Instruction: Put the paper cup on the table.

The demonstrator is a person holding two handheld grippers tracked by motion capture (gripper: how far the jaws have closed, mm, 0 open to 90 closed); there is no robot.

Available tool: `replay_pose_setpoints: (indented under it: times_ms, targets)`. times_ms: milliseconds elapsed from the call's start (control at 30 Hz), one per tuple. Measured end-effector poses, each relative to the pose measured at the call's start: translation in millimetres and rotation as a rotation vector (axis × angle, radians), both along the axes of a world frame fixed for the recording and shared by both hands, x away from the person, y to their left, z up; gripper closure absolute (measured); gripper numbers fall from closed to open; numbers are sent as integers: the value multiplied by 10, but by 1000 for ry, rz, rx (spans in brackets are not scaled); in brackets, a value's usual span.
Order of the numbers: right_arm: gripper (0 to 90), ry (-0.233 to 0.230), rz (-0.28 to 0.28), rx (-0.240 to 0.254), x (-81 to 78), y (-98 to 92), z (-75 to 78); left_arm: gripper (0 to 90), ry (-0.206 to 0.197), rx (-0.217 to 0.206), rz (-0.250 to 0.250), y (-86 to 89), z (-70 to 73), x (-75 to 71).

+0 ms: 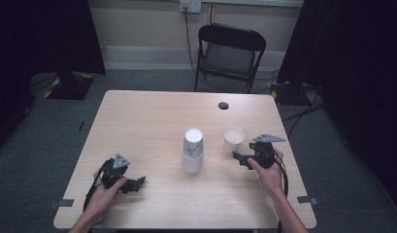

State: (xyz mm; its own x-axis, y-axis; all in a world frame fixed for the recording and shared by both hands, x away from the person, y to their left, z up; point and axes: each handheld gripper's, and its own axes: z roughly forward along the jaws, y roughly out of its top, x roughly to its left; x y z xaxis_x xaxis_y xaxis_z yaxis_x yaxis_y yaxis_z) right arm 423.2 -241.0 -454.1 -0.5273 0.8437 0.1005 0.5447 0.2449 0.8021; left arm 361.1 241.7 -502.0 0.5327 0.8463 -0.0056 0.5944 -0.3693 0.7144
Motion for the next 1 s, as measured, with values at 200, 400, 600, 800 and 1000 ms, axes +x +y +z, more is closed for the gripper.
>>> replay_pose_setpoints:
  times_ms: [200,400,600,800,1000]
  targets:
    - [146,10,-45,-31,-172,-108,7,0,0,-7,3,8,-3,-5]
    - [144,43,-44,-77,-408,-304,-114,0,1,-2,-1,13,0,-4]
    - [189,78,-21,-134,-551,-317,-287,0,0,-6,0,10,-2,-1]
    - [132,62,-44,-158,-613,-299,-432,0,0,-6,0,10,-3,-1]
    - [127,46,-50,-151,-614,-304,-452,0,0,-7,0,9,-3,-1]
